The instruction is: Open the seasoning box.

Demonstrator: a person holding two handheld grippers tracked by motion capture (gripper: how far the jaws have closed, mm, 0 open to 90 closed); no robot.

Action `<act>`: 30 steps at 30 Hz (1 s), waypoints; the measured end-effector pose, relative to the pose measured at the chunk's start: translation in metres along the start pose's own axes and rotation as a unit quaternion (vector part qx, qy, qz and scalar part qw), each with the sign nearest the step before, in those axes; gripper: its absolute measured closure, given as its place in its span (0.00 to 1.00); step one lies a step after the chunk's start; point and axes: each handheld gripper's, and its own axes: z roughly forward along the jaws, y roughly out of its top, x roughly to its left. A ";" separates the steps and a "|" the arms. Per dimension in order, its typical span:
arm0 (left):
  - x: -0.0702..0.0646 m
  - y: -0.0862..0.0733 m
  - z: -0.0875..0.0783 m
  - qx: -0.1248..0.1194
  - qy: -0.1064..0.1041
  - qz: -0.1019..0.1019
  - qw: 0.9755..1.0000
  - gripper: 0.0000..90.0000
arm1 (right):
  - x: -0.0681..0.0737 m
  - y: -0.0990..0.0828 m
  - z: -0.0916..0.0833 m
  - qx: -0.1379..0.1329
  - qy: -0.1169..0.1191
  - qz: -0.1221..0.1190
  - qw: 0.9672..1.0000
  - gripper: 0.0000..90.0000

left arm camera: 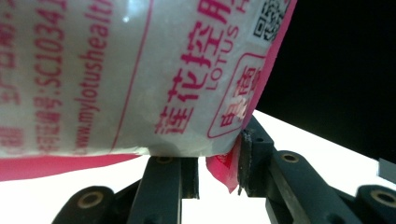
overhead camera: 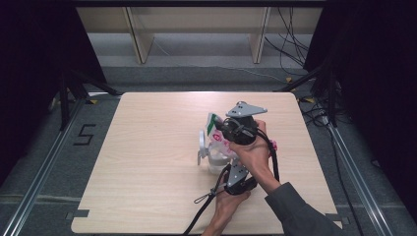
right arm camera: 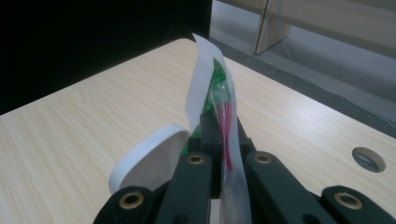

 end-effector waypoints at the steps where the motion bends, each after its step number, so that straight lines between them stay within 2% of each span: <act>1: 0.000 0.000 0.000 0.000 0.001 0.003 1.000 0.80 | 0.001 0.000 0.000 0.001 0.000 -0.001 1.000 1.00; 2: -0.001 -0.001 0.000 -0.006 0.003 0.004 1.000 0.80 | 0.003 0.000 0.000 0.004 0.000 0.011 1.000 1.00; 5: 0.000 0.000 0.000 -0.003 0.004 0.006 1.000 0.80 | 0.000 0.001 0.000 -0.007 -0.002 0.004 1.000 1.00; 7: -0.001 0.000 0.000 -0.001 0.001 0.003 1.000 0.80 | 0.002 0.000 0.001 -0.001 -0.002 0.011 1.000 1.00; 9: -0.001 0.000 0.000 0.000 0.000 0.005 1.000 0.80 | 0.001 -0.001 0.003 0.000 -0.002 -0.002 1.000 1.00; 13: -0.001 0.000 0.000 0.000 0.001 0.011 1.000 0.80 | 0.002 -0.001 0.001 0.004 -0.001 -0.003 1.000 1.00; 16: -0.001 0.000 0.001 -0.002 0.004 0.009 1.000 0.80 | 0.001 0.000 0.002 -0.001 0.004 -0.001 1.000 1.00; 18: -0.001 0.000 0.000 -0.003 0.005 0.011 1.000 0.80 | 0.001 0.000 0.001 -0.006 -0.002 -0.007 1.000 1.00; 19: -0.001 0.000 0.000 -0.003 0.005 0.011 1.000 0.80 | 0.002 0.000 0.000 -0.002 -0.001 0.006 1.000 1.00; 23: 0.000 0.000 0.000 -0.003 0.003 0.010 1.000 0.80 | 0.003 -0.001 0.004 0.000 -0.004 -0.008 1.000 1.00; 24: -0.001 0.000 0.000 -0.006 0.002 0.011 1.000 0.80 | 0.004 0.000 0.004 0.007 -0.002 -0.002 1.000 1.00; 29: 0.000 0.001 -0.001 -0.004 0.000 0.010 1.000 0.80 | 0.004 0.002 0.003 -0.001 0.002 -0.008 1.000 1.00; 30: -0.001 0.000 0.001 -0.007 0.001 0.010 1.000 0.80 | 0.005 0.001 0.004 0.001 -0.002 -0.002 1.000 1.00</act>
